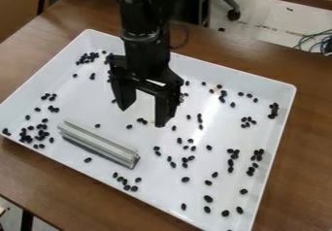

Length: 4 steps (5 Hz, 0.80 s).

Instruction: Sweep into pile

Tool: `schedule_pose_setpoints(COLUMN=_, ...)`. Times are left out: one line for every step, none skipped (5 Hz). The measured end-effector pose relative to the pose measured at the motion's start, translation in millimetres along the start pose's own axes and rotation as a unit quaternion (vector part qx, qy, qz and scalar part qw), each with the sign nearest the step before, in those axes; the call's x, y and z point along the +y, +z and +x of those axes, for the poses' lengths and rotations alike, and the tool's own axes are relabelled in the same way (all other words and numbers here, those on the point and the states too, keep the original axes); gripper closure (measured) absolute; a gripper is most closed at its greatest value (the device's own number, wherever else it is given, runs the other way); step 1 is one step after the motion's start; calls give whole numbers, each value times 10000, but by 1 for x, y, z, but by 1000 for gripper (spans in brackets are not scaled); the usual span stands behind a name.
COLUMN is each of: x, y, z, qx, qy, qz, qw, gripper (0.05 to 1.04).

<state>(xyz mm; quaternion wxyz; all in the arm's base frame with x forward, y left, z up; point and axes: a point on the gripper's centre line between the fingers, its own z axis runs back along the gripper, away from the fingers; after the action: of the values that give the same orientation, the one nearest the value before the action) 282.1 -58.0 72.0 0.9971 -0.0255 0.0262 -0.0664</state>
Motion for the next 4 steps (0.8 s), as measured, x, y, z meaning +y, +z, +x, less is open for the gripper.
schedule_pose_setpoints(x=0, y=-8, z=-4, qx=138, qy=35, qz=-1, qw=9999, gripper=84)
schedule_pose_setpoints(x=15, y=-14, z=-11, qx=-39, qy=1100, qz=151, qw=9938, gripper=85)
schedule_pose_setpoints(x=43, y=-8, z=-11, qx=-250, qy=2379, qz=43, qw=9710, gripper=85)
schedule_pose_setpoints(x=64, y=-13, z=-20, qx=-221, qy=3511, qz=202, qw=9359, gripper=85)
